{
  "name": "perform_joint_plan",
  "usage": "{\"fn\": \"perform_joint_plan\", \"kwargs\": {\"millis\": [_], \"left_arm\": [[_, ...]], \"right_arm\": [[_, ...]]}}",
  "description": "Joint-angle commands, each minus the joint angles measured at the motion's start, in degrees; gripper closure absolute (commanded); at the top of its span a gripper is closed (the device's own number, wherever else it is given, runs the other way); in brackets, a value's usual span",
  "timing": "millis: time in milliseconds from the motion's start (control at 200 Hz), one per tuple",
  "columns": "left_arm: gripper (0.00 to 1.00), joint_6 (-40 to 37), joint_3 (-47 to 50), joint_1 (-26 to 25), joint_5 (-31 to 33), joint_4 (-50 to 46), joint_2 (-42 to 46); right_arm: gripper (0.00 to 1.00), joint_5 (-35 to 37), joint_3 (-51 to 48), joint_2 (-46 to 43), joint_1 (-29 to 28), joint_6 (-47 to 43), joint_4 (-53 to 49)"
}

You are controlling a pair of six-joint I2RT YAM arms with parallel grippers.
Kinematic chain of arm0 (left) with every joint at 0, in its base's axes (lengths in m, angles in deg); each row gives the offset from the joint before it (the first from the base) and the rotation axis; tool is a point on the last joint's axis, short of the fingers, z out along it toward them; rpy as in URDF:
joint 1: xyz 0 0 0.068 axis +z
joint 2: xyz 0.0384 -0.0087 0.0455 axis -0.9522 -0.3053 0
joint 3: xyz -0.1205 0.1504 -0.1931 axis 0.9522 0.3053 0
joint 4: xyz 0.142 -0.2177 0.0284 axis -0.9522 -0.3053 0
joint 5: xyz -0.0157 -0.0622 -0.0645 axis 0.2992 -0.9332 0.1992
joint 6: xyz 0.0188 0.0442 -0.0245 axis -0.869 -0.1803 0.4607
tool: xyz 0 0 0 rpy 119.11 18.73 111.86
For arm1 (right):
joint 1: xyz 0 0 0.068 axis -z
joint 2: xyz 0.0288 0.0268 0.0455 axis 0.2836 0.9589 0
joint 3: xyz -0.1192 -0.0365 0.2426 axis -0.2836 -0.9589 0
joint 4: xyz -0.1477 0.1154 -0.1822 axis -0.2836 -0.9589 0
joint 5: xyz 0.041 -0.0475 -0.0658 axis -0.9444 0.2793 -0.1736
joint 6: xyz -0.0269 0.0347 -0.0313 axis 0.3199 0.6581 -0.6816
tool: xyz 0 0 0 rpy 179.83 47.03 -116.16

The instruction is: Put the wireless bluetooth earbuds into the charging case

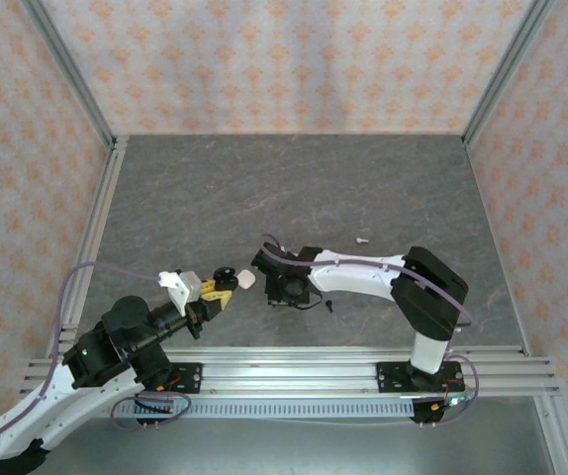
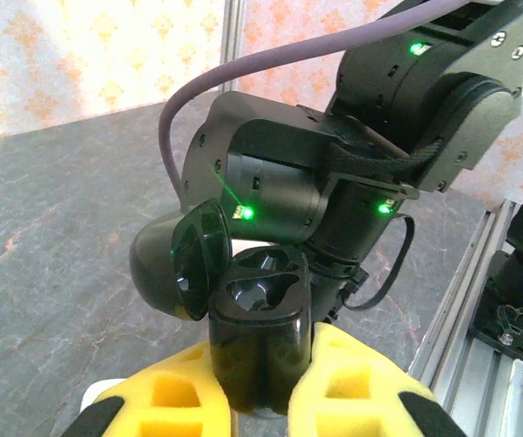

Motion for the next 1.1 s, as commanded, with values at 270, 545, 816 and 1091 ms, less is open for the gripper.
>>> {"fn": "perform_joint_plan", "kwargs": {"millis": [270, 545, 816, 1091], "left_arm": [[1.00, 0.0, 2.6, 0.0, -1.2, 5.3, -2.1], [1.00, -1.0, 2.0, 0.0, -0.2, 5.8, -4.2], [1.00, -2.5, 1.2, 0.0, 1.2, 4.4, -4.3], [1.00, -2.6, 1.0, -0.1, 0.6, 4.7, -5.1]], "right_arm": [[0.75, 3.0, 1.7, 2.4, 3.7, -25.8, -16.6], [0.51, 13.8, 7.8, -0.3, 3.7, -20.8, -26.7], [0.56, 10.4, 4.1, -6.3, 2.7, -2.3, -21.3], [0.72, 12.0, 0.3, -4.8, -0.8, 8.8, -11.5]]}}
